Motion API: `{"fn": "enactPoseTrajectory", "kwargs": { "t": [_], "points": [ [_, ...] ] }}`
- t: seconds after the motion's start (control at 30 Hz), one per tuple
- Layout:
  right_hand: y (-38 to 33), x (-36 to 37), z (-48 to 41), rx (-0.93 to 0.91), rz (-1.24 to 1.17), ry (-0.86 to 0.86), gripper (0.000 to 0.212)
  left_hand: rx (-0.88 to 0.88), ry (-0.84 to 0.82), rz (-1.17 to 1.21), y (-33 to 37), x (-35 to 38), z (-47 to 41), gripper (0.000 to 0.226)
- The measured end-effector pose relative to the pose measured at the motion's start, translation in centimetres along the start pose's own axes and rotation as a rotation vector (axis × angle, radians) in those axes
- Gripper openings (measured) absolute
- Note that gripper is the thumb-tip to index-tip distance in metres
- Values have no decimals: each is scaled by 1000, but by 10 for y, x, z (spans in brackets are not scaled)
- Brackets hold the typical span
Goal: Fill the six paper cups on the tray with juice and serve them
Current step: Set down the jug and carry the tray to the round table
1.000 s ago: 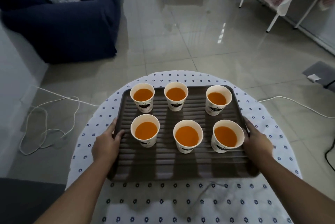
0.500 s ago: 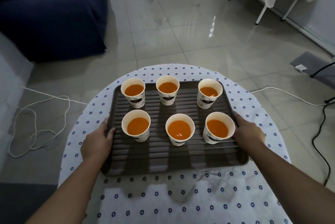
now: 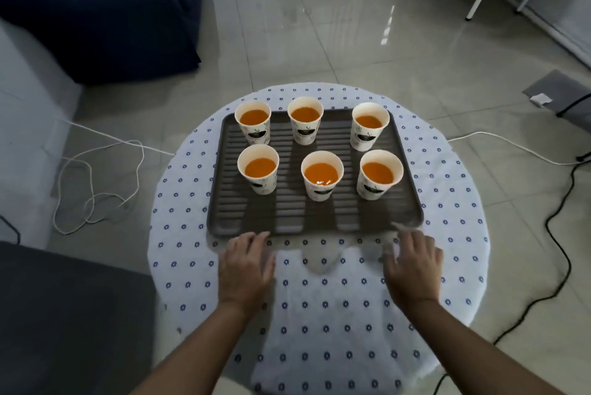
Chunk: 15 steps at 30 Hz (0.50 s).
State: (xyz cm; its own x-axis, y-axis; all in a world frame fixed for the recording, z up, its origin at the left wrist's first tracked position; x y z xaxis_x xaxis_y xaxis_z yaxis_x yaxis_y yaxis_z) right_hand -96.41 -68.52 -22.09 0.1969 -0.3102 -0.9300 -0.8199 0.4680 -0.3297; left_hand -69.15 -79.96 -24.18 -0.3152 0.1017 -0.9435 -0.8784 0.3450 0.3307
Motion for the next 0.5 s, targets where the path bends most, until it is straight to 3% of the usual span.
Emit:
{"fn": "enactPoseTrajectory", "kwargs": {
  "t": [0.1, 0.2, 0.5],
  "points": [
    [-35, 41, 31, -169, 51, -226, 59, 52, -163, -86, 20, 34, 19, 57],
    [-43, 74, 49, -209, 61, -386, 70, 60, -243, -115, 28, 50, 26, 69],
    [-41, 85, 52, -222, 165, -375, 70, 71, -195, -162, 24, 55, 26, 70]
  ]
}}
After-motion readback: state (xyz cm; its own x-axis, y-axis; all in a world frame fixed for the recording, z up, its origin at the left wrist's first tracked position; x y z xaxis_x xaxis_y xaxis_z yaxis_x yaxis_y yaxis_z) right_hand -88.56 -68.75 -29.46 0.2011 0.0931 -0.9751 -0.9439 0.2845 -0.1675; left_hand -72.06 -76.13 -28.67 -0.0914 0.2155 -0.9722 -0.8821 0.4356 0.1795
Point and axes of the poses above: each hand's wrist, its own z-axis away from the middle knuckle, its own x-axis out of the palm, y = z × x, the point moved 10 cm from there along -z, towards the middle knuckle, and after that the axes turned 1 degree about -x, right-handed, at the moved point
